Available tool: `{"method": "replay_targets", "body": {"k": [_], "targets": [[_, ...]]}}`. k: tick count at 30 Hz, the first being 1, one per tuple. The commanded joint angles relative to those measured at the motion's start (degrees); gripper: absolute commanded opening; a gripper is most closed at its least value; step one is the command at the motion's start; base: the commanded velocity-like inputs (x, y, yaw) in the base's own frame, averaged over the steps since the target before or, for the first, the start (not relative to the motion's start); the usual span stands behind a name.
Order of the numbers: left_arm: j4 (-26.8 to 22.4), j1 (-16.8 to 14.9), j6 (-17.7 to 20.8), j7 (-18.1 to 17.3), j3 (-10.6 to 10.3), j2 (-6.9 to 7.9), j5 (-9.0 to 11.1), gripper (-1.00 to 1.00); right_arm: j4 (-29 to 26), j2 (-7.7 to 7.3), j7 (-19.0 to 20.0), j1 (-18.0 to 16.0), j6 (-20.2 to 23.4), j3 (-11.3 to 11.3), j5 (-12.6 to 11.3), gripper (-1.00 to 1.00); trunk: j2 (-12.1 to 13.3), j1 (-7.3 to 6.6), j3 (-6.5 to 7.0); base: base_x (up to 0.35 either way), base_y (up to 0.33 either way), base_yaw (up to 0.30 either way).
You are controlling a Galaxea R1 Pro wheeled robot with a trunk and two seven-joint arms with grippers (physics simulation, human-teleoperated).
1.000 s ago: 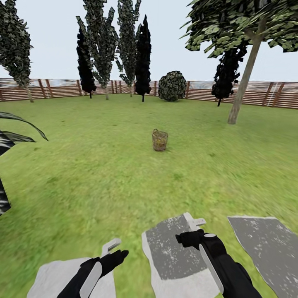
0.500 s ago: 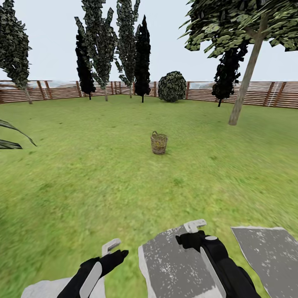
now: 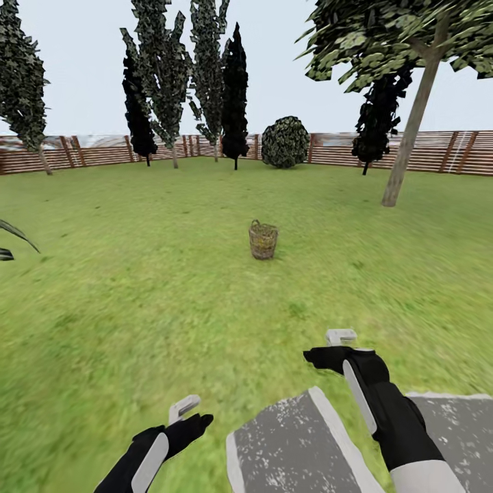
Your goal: Take the three Easter eggs out of the wicker basket on the lawn in the garden, then place them on the lawn next to a single tree (choose any tree) so that all three eggs are next to the same tree and none are left in the basket.
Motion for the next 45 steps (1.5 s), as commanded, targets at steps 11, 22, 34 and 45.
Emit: {"method": "replay_targets", "body": {"k": [11, 22, 34, 45], "targets": [[0.00, -0.02, 0.36, 0.45, -0.01, 0.00, 0.29, 1.00, -2.81, 0.16, -0.27, -1.23, 1.63, -0.47, -0.10, 1.00, -0.03, 0.03, -0.06, 0.334, 0.000, 0.000], [0.19, -0.02, 0.11, -0.21, 0.08, 0.03, 0.68, 1.00, -5.36, -0.07, -0.28, -1.23, 3.91, -0.72, -0.24, 1.00, -0.03, 0.03, -0.06, 0.334, 0.000, 0.000], [0.19, -0.02, -0.07, 0.12, 0.06, -0.04, 0.31, 1.00, -5.00, 0.34, -0.31, -1.24, 5.06, -0.61, -0.34, 1.00, -0.03, 0.03, -0.06, 0.334, 0.000, 0.000], [0.19, -0.02, -0.19, 0.27, 0.13, 0.03, 0.34, 1.00, -2.97, 0.48, -0.39, -1.27, 4.97, -0.47, -0.23, 1.00, -0.03, 0.03, -0.06, 0.334, 0.000, 0.000]]}}
